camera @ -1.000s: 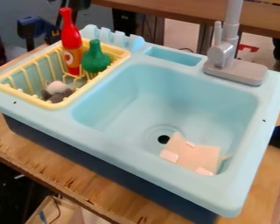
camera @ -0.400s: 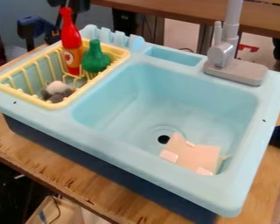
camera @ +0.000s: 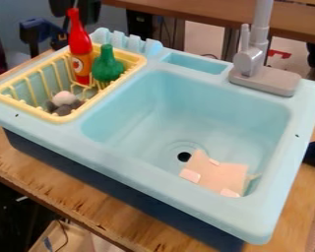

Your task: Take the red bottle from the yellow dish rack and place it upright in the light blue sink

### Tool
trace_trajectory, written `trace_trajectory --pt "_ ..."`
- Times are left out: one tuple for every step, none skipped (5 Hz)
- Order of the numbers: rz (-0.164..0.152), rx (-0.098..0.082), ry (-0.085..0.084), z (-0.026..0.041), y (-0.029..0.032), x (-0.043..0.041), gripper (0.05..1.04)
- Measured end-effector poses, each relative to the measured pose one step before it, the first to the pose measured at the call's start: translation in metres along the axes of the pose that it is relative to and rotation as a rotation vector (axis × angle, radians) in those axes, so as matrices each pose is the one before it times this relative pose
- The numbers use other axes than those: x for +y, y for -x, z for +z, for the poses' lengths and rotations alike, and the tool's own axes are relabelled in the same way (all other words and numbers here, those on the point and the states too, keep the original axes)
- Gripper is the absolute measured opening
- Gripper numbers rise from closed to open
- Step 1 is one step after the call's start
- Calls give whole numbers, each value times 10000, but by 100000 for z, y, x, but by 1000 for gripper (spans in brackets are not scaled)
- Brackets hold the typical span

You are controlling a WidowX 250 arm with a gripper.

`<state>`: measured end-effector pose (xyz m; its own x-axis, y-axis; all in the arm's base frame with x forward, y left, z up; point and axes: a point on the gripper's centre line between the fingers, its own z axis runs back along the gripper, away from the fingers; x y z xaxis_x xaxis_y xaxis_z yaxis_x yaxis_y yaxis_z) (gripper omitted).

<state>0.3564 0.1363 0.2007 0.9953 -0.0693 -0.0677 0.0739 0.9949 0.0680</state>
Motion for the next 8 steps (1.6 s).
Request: trace_trajectory --pt "285 153 -201 -435 160 373 942" --pt "78 85 30 -700 -79 -50 656" --pt "-213 196 128 -226 157 -169 382" --pt "-62 105 25 -77 676 -252 340" --pt "321 -554 -298 2622 1327 -157 340" --pt "448 -1466 -819 5710 3063 -73 340" --pt "-441 -1259 -241 5137 2726 -2462 340" --pt "-1125 -240 1278 1431 1877 -3662 340"
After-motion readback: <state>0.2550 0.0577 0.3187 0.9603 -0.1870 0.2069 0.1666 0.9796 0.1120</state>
